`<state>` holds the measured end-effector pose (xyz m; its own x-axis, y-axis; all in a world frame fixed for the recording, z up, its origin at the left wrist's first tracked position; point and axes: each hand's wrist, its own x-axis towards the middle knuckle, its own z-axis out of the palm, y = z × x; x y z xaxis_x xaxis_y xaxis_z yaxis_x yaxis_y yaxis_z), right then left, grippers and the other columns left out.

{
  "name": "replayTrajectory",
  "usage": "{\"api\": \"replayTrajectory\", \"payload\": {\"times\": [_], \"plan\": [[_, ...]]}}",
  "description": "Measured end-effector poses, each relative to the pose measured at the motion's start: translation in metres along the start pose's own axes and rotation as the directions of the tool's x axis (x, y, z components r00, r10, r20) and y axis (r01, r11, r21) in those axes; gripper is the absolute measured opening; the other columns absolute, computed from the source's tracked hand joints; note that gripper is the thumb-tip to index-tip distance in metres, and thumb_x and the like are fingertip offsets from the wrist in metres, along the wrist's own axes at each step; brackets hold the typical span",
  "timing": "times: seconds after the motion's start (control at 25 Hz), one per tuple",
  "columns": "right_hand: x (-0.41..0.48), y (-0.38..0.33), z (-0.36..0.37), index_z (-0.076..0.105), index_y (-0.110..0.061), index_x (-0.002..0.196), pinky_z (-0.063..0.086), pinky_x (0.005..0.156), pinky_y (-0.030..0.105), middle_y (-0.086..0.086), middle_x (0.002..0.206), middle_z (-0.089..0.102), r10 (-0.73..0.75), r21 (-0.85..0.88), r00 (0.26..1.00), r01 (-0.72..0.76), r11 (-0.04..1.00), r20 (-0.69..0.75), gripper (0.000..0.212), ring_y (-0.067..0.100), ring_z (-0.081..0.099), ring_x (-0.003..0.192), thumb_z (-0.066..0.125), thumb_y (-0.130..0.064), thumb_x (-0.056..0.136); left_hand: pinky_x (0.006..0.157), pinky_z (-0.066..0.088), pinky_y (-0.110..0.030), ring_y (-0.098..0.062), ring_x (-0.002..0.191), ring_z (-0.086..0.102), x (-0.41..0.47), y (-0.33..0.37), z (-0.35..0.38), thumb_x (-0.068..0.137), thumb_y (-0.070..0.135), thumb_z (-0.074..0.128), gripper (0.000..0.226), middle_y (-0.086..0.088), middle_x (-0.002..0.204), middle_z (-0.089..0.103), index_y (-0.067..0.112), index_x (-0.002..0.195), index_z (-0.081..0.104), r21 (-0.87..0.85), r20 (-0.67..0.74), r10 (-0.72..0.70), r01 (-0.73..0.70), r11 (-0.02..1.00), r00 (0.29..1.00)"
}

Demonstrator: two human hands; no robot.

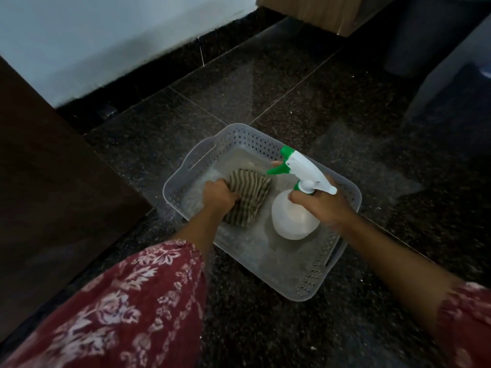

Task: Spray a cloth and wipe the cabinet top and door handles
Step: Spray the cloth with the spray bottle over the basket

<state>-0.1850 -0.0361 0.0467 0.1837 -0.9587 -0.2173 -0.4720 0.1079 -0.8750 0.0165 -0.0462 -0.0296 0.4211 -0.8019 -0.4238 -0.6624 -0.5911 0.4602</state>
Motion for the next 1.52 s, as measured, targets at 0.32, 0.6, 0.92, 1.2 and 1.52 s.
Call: {"api": "replayTrajectory", "payload": {"times": [0.32,0.6,0.92,1.2,1.52], "plan": [[0.004,-0.041,0.02,0.048,-0.019,0.049,0.03,0.045,0.022,-0.005,0.046,0.039,-0.123,0.036,0.988,0.127,0.991,-0.096,0.032,0.006,0.036,0.045,0.059,0.005,0.068,0.088,0.047,-0.039,-0.032,0.11,0.054,-0.028,0.007,-0.018,0.084,0.003,0.041,0.045,-0.018,0.13,0.055,0.004,0.128,0.048,-0.892,0.298,-0.113,0.319,0.321,0.948],[0.003,-0.058,0.024,0.065,-0.015,0.074,0.04,0.046,0.012,0.009,0.07,0.064,-0.1,0.103,0.991,0.109,0.989,-0.089,0.027,0.011,0.057,0.053,0.052,0.009,0.073,0.074,0.049,-0.041,-0.031,0.105,0.056,-0.042,0.012,-0.041,0.088,0.007,0.034,0.049,-0.018,0.135,0.052,0.009,0.137,0.043,-0.934,0.355,0.077,0.357,-0.008,0.932],[0.0,-0.056,0.047,0.044,-0.009,0.131,0.042,0.034,0.015,0.015,0.084,0.065,0.315,-0.014,0.942,-0.316,0.949,0.118,0.053,0.009,0.054,0.027,0.053,-0.004,0.079,0.067,0.05,-0.037,-0.02,0.093,0.062,-0.043,0.019,-0.052,0.099,0.035,0.027,0.044,-0.005,0.101,0.067,0.009,0.095,0.062,-0.928,0.369,0.146,0.373,0.003,0.918],[0.009,-0.059,0.045,0.063,-0.004,0.108,0.044,0.04,0.021,0.016,0.072,0.072,0.29,-0.057,0.957,-0.289,0.956,0.023,0.037,0.015,0.051,0.029,0.055,-0.009,0.072,0.06,0.054,-0.031,-0.019,0.069,0.071,-0.048,0.023,-0.047,0.099,0.041,0.024,0.051,0.002,0.096,0.069,0.011,0.092,0.065,-0.917,0.398,0.16,0.393,0.065,0.903],[0.006,-0.054,0.043,0.059,-0.014,0.112,0.038,0.031,0.014,-0.003,0.034,0.058,0.313,-0.052,0.948,-0.31,0.949,0.066,0.042,0.009,0.048,0.022,0.05,-0.005,0.073,0.084,0.049,-0.043,-0.029,0.116,0.056,-0.049,0.027,-0.048,0.099,0.041,0.024,0.051,-0.015,0.131,0.058,0.008,0.119,0.058,-0.921,0.39,0.136,0.382,0.08,0.911]]}}
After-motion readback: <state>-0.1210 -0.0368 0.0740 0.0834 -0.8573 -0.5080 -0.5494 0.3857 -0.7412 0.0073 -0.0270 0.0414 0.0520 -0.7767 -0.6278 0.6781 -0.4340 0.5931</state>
